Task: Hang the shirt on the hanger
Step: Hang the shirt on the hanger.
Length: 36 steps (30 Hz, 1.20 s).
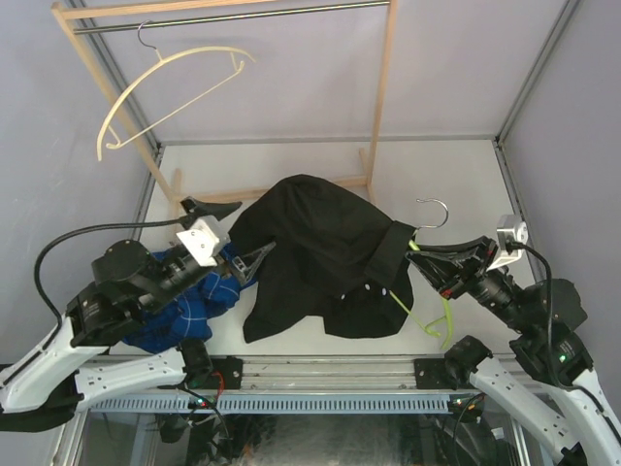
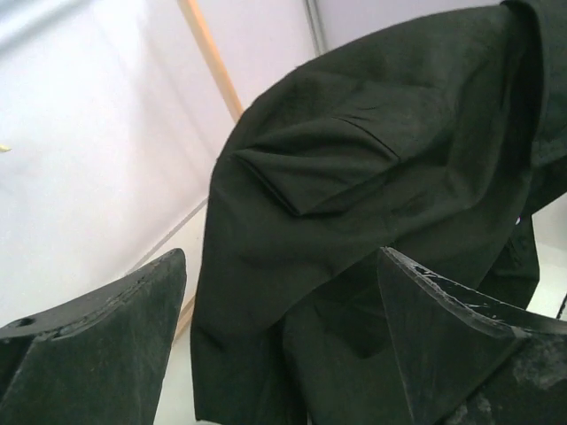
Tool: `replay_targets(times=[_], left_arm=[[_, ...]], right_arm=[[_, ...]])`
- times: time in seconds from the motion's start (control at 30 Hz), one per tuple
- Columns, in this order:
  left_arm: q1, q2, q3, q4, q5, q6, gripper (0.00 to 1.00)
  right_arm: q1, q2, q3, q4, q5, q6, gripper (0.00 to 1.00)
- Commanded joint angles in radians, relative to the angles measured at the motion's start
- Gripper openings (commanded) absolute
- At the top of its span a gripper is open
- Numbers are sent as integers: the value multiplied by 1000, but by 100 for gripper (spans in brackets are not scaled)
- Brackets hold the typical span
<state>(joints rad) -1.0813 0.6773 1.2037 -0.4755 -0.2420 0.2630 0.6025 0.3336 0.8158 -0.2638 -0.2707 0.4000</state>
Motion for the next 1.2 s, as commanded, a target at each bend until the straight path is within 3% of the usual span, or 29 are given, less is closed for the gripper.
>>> replay_targets(times=[0.0,0.23,0.37,0.53,0.83,1.03,1.17], left_arm=[[-20,44,-30,116,93,112,92],[-143,155,-43,204,-55,335,92],[-179,219,-53,206,-128,417,79],[-193,262,-76,206,-171,463,75],[-196,306,-92,184,-339,475,40],[-196,296,-113,263,-431,518,2],[-194,261,-66,242,-419,507,0]], right_arm=[[-4,3,72,16,35,17,0],[-4,27,76,11,25,32,0],[-4,33,75,18,15,37,0],[-4,38,76,20,2,39,0],[-4,38,76,22,-17,43,0],[-4,33,77,18,-43,34,0],[-4,23,77,-1,-88,-2,0]])
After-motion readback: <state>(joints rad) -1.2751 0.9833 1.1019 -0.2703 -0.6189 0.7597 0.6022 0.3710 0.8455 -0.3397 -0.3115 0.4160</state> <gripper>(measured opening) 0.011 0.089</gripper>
